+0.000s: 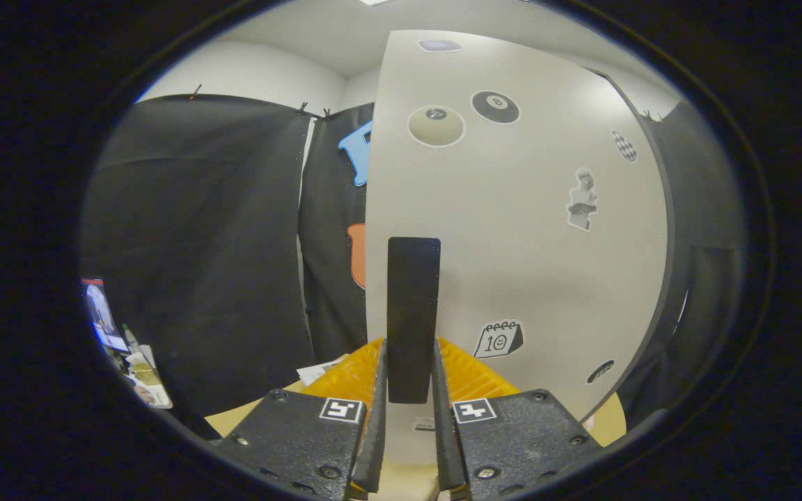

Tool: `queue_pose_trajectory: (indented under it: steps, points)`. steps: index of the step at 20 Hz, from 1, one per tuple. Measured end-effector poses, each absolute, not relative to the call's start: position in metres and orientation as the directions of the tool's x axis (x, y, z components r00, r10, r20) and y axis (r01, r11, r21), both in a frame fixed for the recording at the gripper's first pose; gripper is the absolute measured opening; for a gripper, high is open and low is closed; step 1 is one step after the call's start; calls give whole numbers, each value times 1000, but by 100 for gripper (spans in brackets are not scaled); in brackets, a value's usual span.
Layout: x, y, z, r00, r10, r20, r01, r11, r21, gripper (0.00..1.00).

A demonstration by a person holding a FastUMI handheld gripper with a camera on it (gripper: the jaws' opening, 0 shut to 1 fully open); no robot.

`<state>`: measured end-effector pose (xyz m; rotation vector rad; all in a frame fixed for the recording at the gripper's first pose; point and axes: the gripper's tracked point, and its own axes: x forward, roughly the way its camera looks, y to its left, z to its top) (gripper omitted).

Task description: Open the shoe cabinet door, grab the shoes and put them into the shoe cabinet, then close the shoe cabinet door.

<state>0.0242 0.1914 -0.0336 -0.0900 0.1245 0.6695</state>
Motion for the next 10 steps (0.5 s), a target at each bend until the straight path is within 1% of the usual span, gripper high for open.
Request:
queue_pose_trajectory:
  steps: [6,7,9,10]
  points:
    - [-15,156,-31,729,672,-128,-680,732,-36,34]
    - [-23,143,-27,739,664,-116,-672,739,-48,31]
    - [-36,134,-7,723,690,-42,-690,716,-109,26]
    - [-35,131,3,731,682,-13,-677,723,-138,23]
